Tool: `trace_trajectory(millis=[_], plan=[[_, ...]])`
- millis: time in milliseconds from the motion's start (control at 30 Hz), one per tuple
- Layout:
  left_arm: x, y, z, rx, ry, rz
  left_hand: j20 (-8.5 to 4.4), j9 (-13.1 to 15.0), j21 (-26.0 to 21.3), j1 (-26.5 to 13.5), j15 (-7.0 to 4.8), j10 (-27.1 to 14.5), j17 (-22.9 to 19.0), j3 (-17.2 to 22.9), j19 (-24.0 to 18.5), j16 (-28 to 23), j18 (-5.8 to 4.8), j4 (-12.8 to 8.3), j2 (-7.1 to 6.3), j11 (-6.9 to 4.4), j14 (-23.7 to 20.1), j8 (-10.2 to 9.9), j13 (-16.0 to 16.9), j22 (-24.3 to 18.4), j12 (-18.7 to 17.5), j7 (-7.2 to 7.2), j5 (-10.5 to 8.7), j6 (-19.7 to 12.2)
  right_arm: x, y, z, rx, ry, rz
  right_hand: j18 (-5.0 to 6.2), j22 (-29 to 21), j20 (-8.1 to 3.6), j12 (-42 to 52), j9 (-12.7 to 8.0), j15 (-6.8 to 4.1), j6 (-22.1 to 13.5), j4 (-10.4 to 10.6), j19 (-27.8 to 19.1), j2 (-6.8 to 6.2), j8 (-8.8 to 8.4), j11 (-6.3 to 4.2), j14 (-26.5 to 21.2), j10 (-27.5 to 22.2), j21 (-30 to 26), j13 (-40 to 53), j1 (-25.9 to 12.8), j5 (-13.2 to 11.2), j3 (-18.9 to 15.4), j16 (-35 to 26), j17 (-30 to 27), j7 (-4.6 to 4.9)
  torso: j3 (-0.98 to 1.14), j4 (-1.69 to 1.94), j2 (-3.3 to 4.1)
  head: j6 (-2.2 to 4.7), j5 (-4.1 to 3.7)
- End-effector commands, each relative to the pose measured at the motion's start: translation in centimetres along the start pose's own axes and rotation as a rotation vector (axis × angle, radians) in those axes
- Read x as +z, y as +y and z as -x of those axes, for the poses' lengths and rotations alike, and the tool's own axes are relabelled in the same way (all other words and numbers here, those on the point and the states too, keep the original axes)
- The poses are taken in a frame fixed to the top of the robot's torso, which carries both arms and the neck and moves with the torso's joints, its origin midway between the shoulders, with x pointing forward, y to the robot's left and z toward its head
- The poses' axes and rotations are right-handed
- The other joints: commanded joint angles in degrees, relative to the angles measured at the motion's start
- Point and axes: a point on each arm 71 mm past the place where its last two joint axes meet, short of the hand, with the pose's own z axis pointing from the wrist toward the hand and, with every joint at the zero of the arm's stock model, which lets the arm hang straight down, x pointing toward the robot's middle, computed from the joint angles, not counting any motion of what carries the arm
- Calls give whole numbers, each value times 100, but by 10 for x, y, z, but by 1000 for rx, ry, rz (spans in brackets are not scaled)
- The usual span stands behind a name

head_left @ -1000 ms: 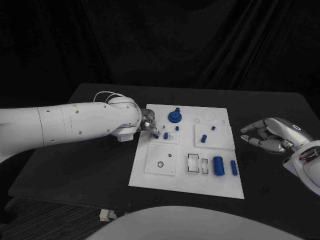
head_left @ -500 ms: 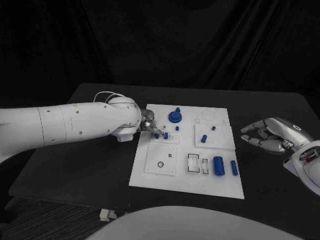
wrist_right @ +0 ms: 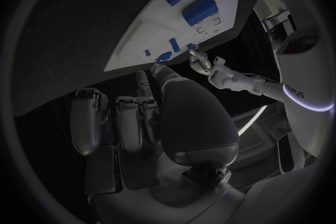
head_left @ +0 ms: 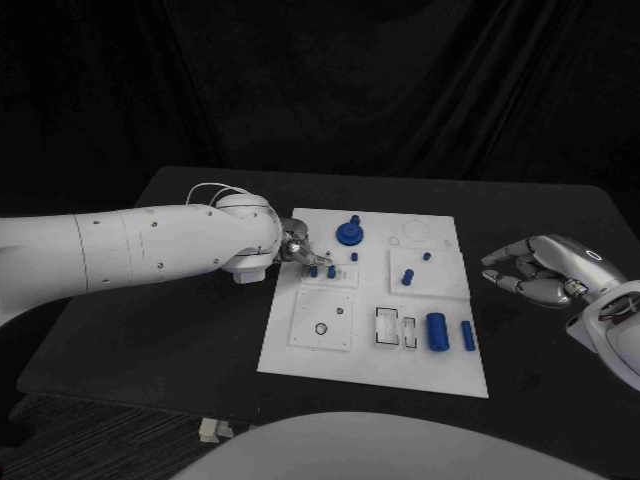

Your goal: Assemble the parts on the task board

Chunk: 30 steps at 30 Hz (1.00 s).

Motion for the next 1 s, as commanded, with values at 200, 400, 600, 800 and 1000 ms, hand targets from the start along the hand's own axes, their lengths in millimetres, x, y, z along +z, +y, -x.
trace_trajectory(millis=[200, 400, 600, 800, 1000], plan=[[-2, 5, 2, -41, -57, -35, 13, 97, -7, 197, 19, 589, 1508, -138, 195, -28, 103, -34, 70, 8, 606, 52, 1507, 1183, 15, 3, 274, 35, 0, -1, 0, -1, -12, -5, 107, 1184, 34, -22, -10, 29, 40, -7, 74, -7, -37, 33, 550, 524, -35, 1429, 64, 38, 47, -29, 1369, -2, -3, 0, 2, 1, -14], [-11, 11, 18, -108, -198, -110, -27, 286, 63, 332, -23, 589, 1508, -605, 259, -28, 83, -9, -83, -35, 606, 208, 1507, 1230, 15, -40, -256, 104, -1, -2, 1, -2, -19, -5, 106, 1184, 34, -20, -13, 30, 41, -6, 75, -5, -40, 34, 552, 526, -35, 1432, 62, 74, 62, -26, 1372, 0, -10, -5, 6, 1, -65], [-23, 6, 49, -120, -347, -275, -28, 400, -33, 766, -10, 589, 1508, -918, 208, -28, 104, -125, -275, -5, 606, 192, 1507, 1199, 15, 9, -315, -202, -3, -3, 2, -3, -30, -6, 105, 1186, 34, -23, -16, 30, 38, 0, 78, -10, -44, 34, 552, 524, -33, 1429, 51, 105, 70, -27, 1371, 1, 1, 1, 14, 1, -103], [-23, -9, 66, -62, -367, -474, 292, -1115, -589, 2004, 416, -3149, 151, -1101, -202, -1592, 211, -399, -184, 506, -420, -1015, -1881, 1026, -5253, 508, -255, -1047, -4, -4, 3, -4, -32, -8, 108, 1181, 33, -28, -23, 28, 25, 13, 72, -19, -53, 31, 549, 519, -46, 1422, 31, 137, 76, -36, 1362, 1, 11, -15, 13, 1, -69], [-14, -24, 67, 14, -361, -598, 592, -2759, -665, 2919, 631, -4036, -152, -994, -248, -1748, 244, -794, -145, 798, -433, -1006, -3747, 1053, -7050, 607, -217, -1447, -3, -3, 2, -4, -30, -2, 108, 1181, 33, -29, -24, 28, 26, 17, 72, -19, -52, 30, 549, 518, -47, 1421, 26, 143, 77, -35, 1363, 1, -11, -6, 32, 1, -103]])
